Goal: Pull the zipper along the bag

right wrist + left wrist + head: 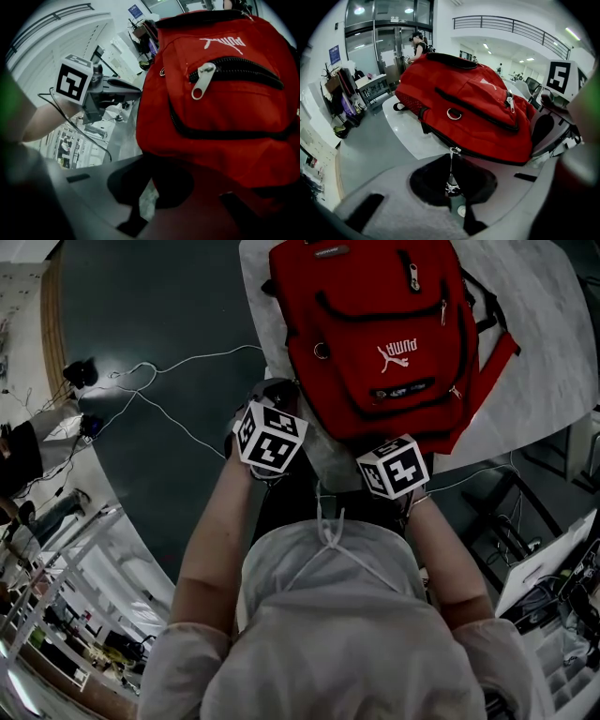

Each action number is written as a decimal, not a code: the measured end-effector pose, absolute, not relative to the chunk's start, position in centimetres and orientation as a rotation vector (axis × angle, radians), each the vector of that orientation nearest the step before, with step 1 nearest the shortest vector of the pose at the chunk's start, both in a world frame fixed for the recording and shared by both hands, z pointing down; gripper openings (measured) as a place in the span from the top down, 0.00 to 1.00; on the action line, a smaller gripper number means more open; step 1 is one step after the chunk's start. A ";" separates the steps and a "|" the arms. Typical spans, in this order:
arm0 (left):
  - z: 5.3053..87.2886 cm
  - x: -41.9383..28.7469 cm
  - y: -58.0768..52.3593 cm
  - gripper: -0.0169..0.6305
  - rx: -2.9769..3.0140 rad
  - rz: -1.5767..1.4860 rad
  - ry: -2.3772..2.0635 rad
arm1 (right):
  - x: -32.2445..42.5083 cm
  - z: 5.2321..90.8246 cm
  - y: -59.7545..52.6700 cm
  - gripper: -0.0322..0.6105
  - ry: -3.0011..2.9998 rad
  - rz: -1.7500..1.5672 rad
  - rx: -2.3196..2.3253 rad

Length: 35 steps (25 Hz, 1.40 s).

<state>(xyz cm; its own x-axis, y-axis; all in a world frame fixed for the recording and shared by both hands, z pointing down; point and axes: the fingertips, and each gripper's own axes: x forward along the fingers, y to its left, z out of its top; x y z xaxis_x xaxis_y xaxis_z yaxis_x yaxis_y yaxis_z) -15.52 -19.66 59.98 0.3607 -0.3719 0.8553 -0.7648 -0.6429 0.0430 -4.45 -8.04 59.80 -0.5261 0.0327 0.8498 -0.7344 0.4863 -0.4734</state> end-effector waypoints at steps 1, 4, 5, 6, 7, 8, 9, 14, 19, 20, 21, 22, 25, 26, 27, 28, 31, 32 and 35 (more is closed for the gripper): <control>59.9 -15.7 -20.1 0.94 2.193 1.209 -0.989 | -4.4 59.8 -8.0 0.91 -1.870 1.125 0.585; 59.6 -16.1 -21.5 0.94 2.206 1.214 -0.999 | -4.4 59.8 -8.1 0.91 -1.866 1.133 0.577; 59.6 -16.2 -22.1 0.94 2.209 1.213 -1.002 | -4.5 59.8 -8.1 0.91 -1.865 1.136 0.572; 59.6 -16.3 -22.6 0.94 2.210 1.209 -1.004 | -4.5 59.8 -8.1 0.91 -1.864 1.139 0.567; 59.6 -16.4 -23.0 0.94 2.209 1.202 -1.005 | -4.5 59.8 -8.2 0.91 -1.863 1.143 0.563; 59.7 -16.5 -23.3 0.93 2.206 1.194 -1.005 | -4.5 59.8 -8.2 0.91 -1.861 1.148 0.559; 59.8 -16.6 -23.7 0.93 2.204 1.187 -1.005 | -4.5 59.8 -8.2 0.91 -1.859 1.154 0.556; 59.9 -16.9 -25.2 0.93 2.211 1.185 -0.990 | -4.7 59.7 -8.4 0.91 -1.847 1.171 0.552; 60.1 -17.0 -25.8 0.93 2.200 1.180 -0.990 | -4.8 59.8 -8.5 0.91 -1.842 1.161 0.557; 60.1 -17.0 -25.9 0.93 2.200 1.178 -0.994 | -4.8 59.8 -8.5 0.91 -1.842 1.157 0.559; 60.1 -17.0 -25.9 0.93 2.200 1.175 -1.002 | -4.9 59.8 -8.5 0.91 -1.842 1.154 0.562; 60.1 -17.1 -25.9 0.93 2.203 1.168 -1.011 | -4.9 59.8 -8.6 0.91 -1.842 1.152 0.565; 60.1 -17.1 -25.9 0.93 2.231 1.150 -1.038 | -4.8 59.9 -8.5 0.91 -1.842 1.145 0.571; 60.2 -17.1 -25.8 0.93 2.248 1.157 -1.045 | -4.9 59.9 -8.5 0.91 -1.842 1.142 0.572; 60.2 -17.1 -25.8 0.93 2.261 1.169 -1.049 | -4.9 59.9 -8.5 0.91 -1.844 1.136 0.575; 60.3 -17.2 -25.7 0.92 2.266 1.178 -1.048 | -4.9 59.9 -8.5 0.91 -1.846 1.129 0.578; 59.9 -17.2 -24.9 0.81 2.234 1.131 -1.035 | -4.8 60.0 -8.5 0.91 -1.849 1.113 0.597; 59.5 -17.4 -24.6 0.80 2.221 1.101 -1.045 | -4.8 60.1 -8.5 0.91 -1.848 1.109 0.602; 57.7 -17.8 -23.1 0.79 2.222 1.054 -1.075 | -4.9 59.8 -8.3 0.91 -1.833 1.060 0.586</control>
